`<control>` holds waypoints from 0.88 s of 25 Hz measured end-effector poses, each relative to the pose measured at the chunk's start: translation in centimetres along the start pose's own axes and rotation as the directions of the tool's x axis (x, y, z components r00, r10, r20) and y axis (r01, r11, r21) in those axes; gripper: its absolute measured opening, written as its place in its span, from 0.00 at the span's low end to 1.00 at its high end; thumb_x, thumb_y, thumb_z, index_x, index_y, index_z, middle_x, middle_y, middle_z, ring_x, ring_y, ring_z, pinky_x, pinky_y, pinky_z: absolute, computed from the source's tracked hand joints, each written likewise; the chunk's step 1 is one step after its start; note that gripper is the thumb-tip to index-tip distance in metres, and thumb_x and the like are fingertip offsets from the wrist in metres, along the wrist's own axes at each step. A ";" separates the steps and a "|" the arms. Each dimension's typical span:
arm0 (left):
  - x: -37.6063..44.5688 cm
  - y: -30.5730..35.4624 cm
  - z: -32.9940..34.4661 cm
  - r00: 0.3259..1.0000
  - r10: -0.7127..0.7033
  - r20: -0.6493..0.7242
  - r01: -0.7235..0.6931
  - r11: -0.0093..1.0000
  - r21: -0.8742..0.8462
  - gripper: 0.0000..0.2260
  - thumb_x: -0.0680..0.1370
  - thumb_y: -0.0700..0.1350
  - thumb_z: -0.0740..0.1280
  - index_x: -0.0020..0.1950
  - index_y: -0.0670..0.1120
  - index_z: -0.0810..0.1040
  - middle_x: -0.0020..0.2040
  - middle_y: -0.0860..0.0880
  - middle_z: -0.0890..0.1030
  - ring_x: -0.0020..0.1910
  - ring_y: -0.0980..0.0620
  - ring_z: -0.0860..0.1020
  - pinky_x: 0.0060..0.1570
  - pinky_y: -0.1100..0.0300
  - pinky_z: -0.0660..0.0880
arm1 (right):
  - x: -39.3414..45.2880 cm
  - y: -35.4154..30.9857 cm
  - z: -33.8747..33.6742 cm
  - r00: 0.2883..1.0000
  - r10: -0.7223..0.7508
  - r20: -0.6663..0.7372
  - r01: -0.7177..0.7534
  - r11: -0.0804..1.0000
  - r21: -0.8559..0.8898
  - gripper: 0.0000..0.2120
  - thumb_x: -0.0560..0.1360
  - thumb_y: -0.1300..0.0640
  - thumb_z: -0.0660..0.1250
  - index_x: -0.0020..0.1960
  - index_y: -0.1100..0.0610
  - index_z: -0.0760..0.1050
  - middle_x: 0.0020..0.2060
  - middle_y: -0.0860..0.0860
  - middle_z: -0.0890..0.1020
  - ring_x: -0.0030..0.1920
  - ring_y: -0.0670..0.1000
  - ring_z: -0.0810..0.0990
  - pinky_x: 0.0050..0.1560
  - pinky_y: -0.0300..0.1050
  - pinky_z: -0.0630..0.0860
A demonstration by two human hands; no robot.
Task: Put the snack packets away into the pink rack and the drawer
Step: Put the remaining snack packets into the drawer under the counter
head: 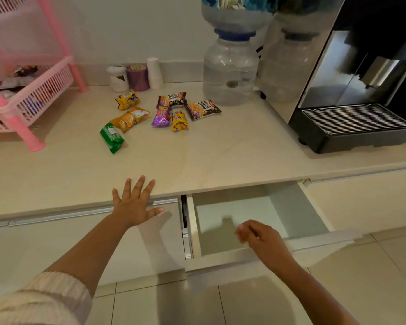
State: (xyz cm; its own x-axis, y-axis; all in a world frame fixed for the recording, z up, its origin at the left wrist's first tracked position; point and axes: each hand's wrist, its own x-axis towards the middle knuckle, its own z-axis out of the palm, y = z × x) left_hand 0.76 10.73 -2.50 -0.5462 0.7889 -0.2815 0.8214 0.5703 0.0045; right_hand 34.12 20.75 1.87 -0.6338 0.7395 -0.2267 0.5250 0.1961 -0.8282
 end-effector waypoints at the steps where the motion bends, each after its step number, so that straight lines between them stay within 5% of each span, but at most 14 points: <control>1: 0.0 0.0 0.0 1.000 0.000 -0.004 0.000 1.000 -0.001 0.39 0.70 0.73 0.49 0.73 0.60 0.35 0.76 0.53 0.35 0.74 0.43 0.36 0.69 0.36 0.41 | 0.7 0.3 -0.7 0.993 -0.064 -0.094 0.048 0.985 -0.164 0.09 0.79 0.49 0.58 0.49 0.45 0.77 0.47 0.43 0.82 0.47 0.39 0.79 0.47 0.34 0.72; 3: 0.0 0.0 0.0 1.000 0.000 -0.001 0.000 1.000 -0.006 0.39 0.70 0.73 0.49 0.73 0.60 0.35 0.76 0.53 0.34 0.74 0.43 0.35 0.69 0.36 0.41 | 1.4 2.6 -1.3 0.986 -0.096 -0.138 0.022 0.887 -0.461 0.17 0.79 0.45 0.55 0.64 0.49 0.71 0.62 0.47 0.76 0.61 0.45 0.73 0.60 0.40 0.70; 6: 0.2 -0.2 0.2 1.000 -0.002 0.011 0.002 1.000 -0.019 0.39 0.69 0.73 0.49 0.73 0.61 0.35 0.76 0.53 0.34 0.74 0.44 0.35 0.69 0.36 0.40 | 0.6 6.5 -0.6 1.000 0.002 -0.005 -0.006 0.672 -0.741 0.24 0.80 0.44 0.48 0.74 0.47 0.53 0.74 0.47 0.60 0.75 0.50 0.56 0.74 0.50 0.54; 11: 0.4 -0.3 0.3 1.000 -0.008 -0.021 0.007 0.999 -0.037 0.38 0.70 0.73 0.49 0.73 0.61 0.36 0.76 0.54 0.36 0.75 0.44 0.37 0.69 0.36 0.42 | 0.5 7.1 -0.7 0.987 0.127 0.098 0.005 0.588 -0.809 0.29 0.79 0.50 0.48 0.76 0.49 0.41 0.77 0.49 0.44 0.76 0.57 0.41 0.74 0.55 0.43; 22: 0.0 0.0 -0.1 1.000 -0.001 0.006 0.001 0.999 -0.032 0.39 0.70 0.73 0.48 0.73 0.60 0.35 0.76 0.53 0.34 0.74 0.44 0.35 0.69 0.36 0.40 | -3.8 7.8 0.0 0.997 0.072 0.020 -0.034 0.675 -0.737 0.28 0.79 0.39 0.45 0.75 0.43 0.41 0.76 0.45 0.42 0.75 0.50 0.37 0.74 0.51 0.41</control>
State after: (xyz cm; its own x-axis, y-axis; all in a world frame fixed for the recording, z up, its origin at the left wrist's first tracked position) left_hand 0.74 10.76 -2.44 -0.5463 0.7869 -0.2870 0.8149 0.5785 0.0351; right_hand 40.63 19.53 -3.78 -0.6059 0.7385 -0.2959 0.7943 0.5821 -0.1738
